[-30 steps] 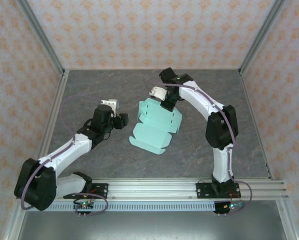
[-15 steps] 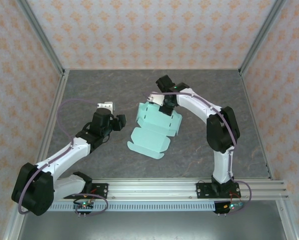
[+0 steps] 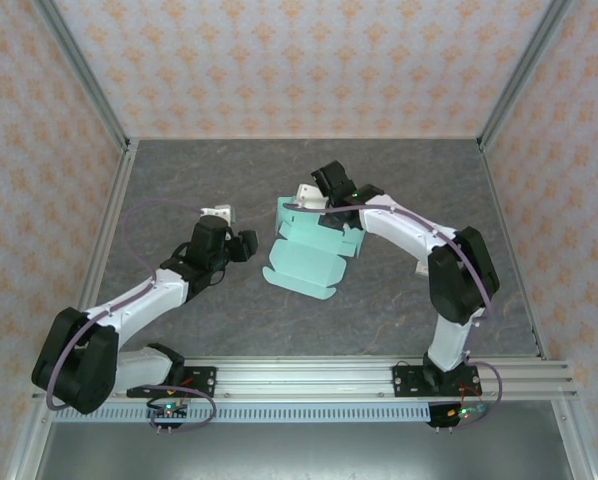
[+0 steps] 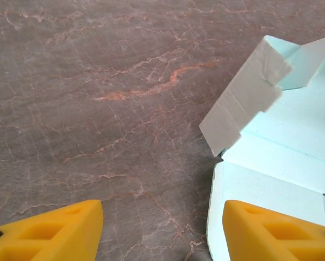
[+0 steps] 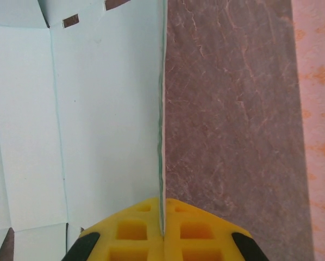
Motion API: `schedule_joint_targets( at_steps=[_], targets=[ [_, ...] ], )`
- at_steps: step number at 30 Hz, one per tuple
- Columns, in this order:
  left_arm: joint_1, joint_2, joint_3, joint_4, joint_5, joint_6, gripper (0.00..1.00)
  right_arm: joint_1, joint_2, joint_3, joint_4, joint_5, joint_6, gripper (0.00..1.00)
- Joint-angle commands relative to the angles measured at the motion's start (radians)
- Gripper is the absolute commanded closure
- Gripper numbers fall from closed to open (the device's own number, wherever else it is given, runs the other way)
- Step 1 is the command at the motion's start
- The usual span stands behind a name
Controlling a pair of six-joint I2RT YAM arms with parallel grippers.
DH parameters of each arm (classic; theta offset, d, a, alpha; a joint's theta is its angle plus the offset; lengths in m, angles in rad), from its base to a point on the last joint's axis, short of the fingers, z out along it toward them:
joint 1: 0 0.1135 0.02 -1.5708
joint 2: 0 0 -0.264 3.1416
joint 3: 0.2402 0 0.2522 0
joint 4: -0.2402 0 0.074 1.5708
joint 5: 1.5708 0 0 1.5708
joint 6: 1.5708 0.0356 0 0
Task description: Fold the paper box
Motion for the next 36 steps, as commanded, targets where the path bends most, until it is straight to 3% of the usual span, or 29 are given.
schedule_joint_targets(
  at_steps=[1, 16, 36],
  targets=[
    [-0.007, 0.014, -0.006, 0.06, -0.001, -0.02, 0.39, 0.024, -0.047, -0.053, 0.154, 0.091, -0.082, 1.0],
    [-0.006, 0.072, 0.025, 0.093, -0.071, -0.025, 0.4, 0.106, -0.114, -0.339, 0.604, 0.226, -0.28, 1.0],
    [-0.007, 0.064, 0.017, 0.095, -0.069, -0.018, 0.4, 0.122, -0.046, -0.525, 0.934, 0.271, -0.351, 1.0]
  ],
)
